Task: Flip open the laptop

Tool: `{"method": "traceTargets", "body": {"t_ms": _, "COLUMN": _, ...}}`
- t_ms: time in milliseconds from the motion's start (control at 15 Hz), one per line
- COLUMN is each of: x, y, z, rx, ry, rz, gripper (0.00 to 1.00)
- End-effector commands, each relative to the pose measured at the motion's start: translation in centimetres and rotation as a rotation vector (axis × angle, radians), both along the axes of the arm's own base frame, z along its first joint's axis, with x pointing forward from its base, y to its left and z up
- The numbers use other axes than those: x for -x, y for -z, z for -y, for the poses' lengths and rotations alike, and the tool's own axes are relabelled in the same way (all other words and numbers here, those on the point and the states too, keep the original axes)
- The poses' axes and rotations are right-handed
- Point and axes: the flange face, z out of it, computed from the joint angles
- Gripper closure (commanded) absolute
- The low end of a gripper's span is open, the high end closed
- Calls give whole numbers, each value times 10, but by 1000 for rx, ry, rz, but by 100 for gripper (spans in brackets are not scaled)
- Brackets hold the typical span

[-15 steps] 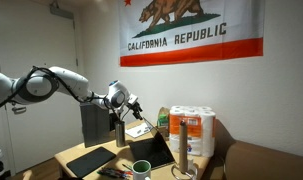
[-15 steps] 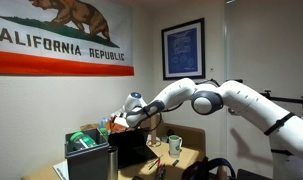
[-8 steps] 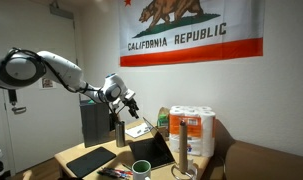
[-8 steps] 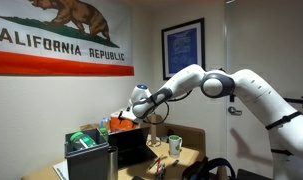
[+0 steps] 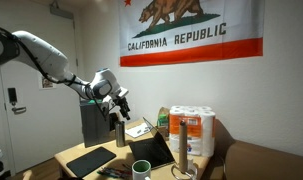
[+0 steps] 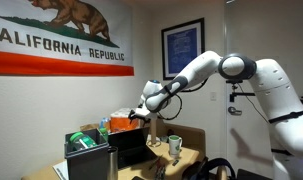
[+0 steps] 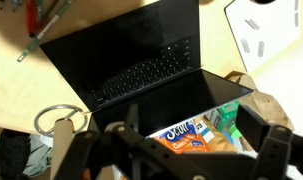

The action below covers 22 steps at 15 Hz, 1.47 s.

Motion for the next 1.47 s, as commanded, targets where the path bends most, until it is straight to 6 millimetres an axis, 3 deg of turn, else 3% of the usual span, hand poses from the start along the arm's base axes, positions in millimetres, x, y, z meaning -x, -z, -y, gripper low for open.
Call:
{"method": "traceTargets", "body": {"t_ms": 0, "x": 53, "y": -7, "z": 4, "rx": -20, "ry": -70, "rz": -5, "gripper": 0}}
{"method": "traceTargets", "body": {"t_ms": 333, "x": 94, "y": -7, "z": -1, "rx": -39, "ry": -142, "rz": -14, "gripper": 0}}
{"method": "traceTargets", "body": {"t_ms": 600, "x": 112, "y": -4, "z": -6, "rx": -57, "ry": -190, "rz": -42, "gripper": 0}}
{"method": "traceTargets", "body": {"t_ms": 1400, "x": 105, "y": 8, "z": -9, "rx": -59, "ry": -195, "rz": -64, "gripper": 0}}
